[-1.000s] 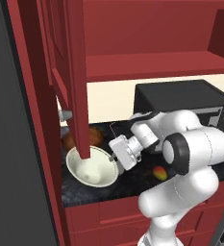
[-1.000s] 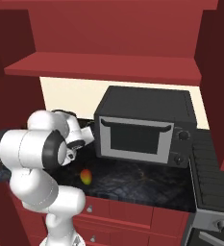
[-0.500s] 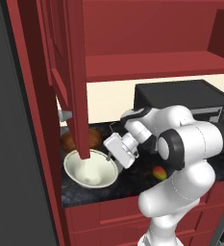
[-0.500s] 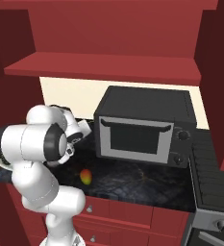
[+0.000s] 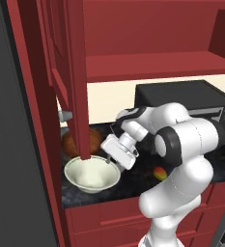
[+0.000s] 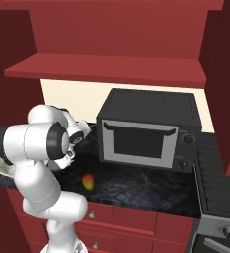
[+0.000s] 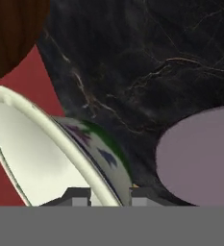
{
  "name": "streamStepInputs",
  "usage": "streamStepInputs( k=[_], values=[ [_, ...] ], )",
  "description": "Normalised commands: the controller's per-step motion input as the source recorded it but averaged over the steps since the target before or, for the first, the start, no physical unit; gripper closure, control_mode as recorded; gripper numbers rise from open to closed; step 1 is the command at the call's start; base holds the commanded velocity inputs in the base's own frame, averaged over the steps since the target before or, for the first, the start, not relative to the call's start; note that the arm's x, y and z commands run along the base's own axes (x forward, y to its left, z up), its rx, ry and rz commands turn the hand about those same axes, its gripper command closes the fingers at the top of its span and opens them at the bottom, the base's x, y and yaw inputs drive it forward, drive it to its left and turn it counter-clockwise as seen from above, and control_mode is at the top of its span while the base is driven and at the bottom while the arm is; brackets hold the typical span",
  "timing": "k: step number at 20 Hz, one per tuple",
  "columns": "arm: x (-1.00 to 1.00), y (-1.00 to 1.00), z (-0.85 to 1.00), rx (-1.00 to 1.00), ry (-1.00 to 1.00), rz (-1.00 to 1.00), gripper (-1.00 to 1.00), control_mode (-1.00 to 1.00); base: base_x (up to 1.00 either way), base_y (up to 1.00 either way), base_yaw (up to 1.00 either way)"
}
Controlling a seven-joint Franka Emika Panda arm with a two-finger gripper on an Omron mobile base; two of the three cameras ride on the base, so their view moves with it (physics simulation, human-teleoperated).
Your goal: Pick both bowls and place them on the counter. Then place the mango in one bowl and place the eggplant in the other bowl.
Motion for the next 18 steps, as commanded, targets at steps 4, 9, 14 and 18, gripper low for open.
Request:
streamStepInputs(
  k=[4, 9, 14, 18],
  values=[
    [-0.06, 0.08, -0.05, -0.11, 0.05, 0.0, 1.0, -1.0, 0.0, 0.0, 0.0],
    [0.0, 0.05, -0.02, -0.14, 0.01, -0.02, 1.0, -1.0, 0.0, 0.0, 0.0],
    [-0.02, 0.0, 0.0, -0.1, 0.0, 0.0, 1.0, -1.0, 0.0, 0.0, 0.0],
    [-0.08, 0.0, 0.0, -0.06, -0.03, 0.0, 1.0, -1.0, 0.0, 0.0, 0.0]
  ],
)
